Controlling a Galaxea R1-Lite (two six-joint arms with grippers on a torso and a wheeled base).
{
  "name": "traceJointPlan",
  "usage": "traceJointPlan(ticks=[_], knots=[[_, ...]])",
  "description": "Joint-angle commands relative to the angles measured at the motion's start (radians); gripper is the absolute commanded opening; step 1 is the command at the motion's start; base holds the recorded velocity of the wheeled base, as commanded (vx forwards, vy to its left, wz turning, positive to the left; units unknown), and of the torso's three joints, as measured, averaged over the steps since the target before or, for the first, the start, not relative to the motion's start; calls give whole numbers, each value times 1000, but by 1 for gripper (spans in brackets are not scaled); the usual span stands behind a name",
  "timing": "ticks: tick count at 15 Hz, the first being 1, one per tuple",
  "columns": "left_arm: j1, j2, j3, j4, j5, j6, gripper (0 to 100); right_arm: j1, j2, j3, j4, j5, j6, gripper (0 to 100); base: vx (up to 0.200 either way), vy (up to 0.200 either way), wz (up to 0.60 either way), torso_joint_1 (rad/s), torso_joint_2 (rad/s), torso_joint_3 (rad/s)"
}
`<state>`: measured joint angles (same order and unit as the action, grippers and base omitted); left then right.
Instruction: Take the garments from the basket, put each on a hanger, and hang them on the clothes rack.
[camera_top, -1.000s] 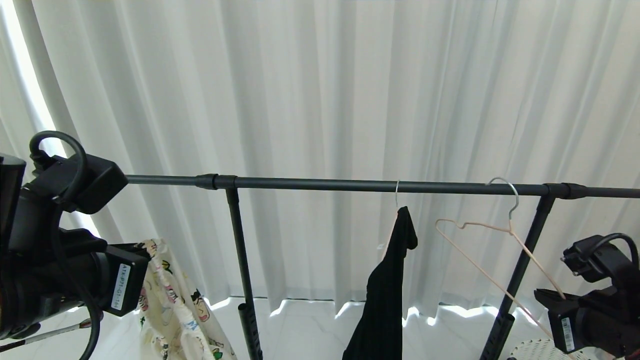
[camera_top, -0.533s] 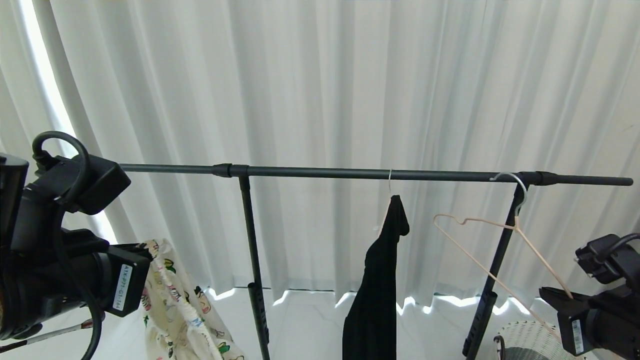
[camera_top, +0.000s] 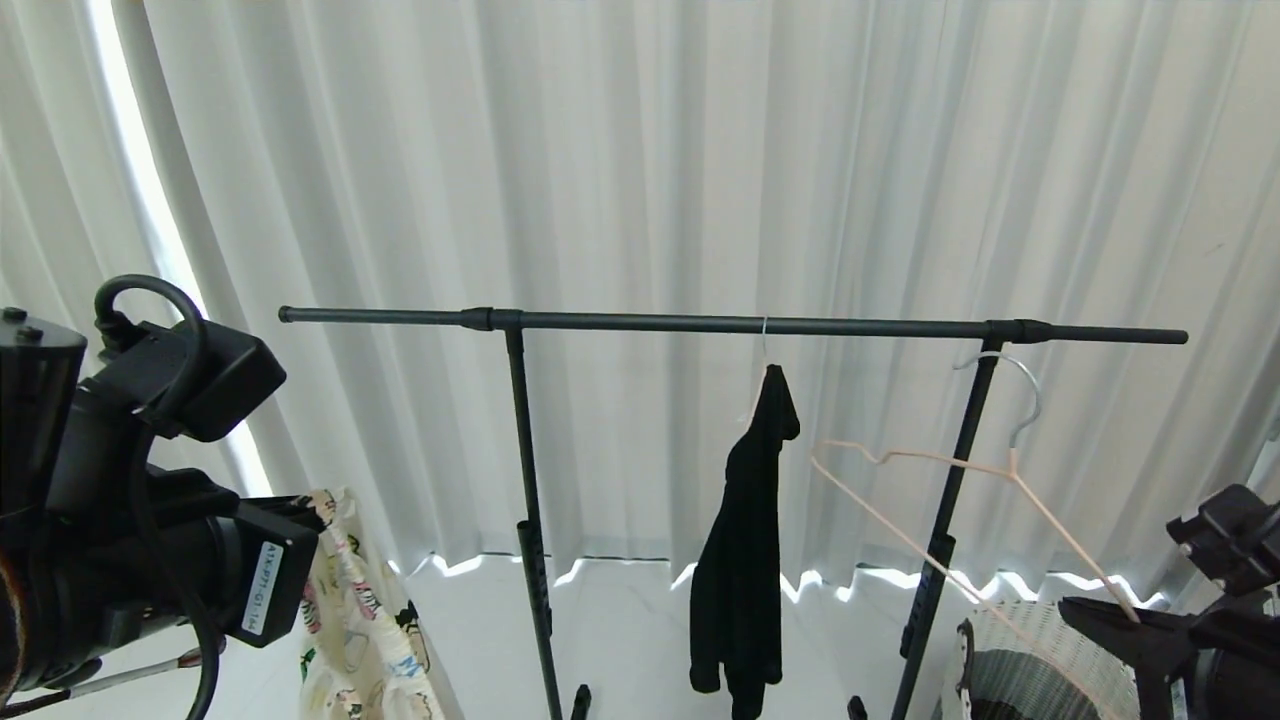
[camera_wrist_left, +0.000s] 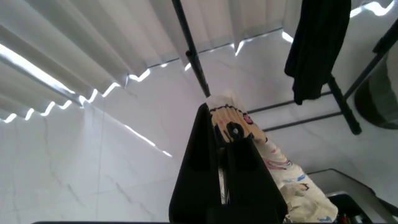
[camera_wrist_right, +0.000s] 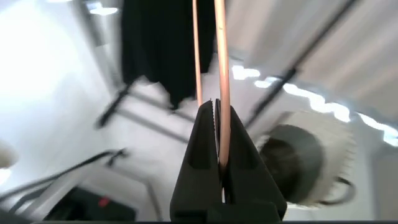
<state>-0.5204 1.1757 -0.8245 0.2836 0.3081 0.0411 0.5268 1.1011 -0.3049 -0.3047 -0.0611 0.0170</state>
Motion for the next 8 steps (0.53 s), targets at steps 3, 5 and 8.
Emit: traceJointPlan(ticks=[3,5,8], knots=[[-24,16,11,0,0,-1,0,101,-141,-16,137,158,0,0,-200,0,0,4,4,2],[-39,35,15,-1,0,-4,0,153,-148,-10,142,165,1,0,-100,0,0,1,6,1],[-56,119,15,-9,0,-26,0,240,-145,-8,141,185,12,0,0,0,0,0,0,0]])
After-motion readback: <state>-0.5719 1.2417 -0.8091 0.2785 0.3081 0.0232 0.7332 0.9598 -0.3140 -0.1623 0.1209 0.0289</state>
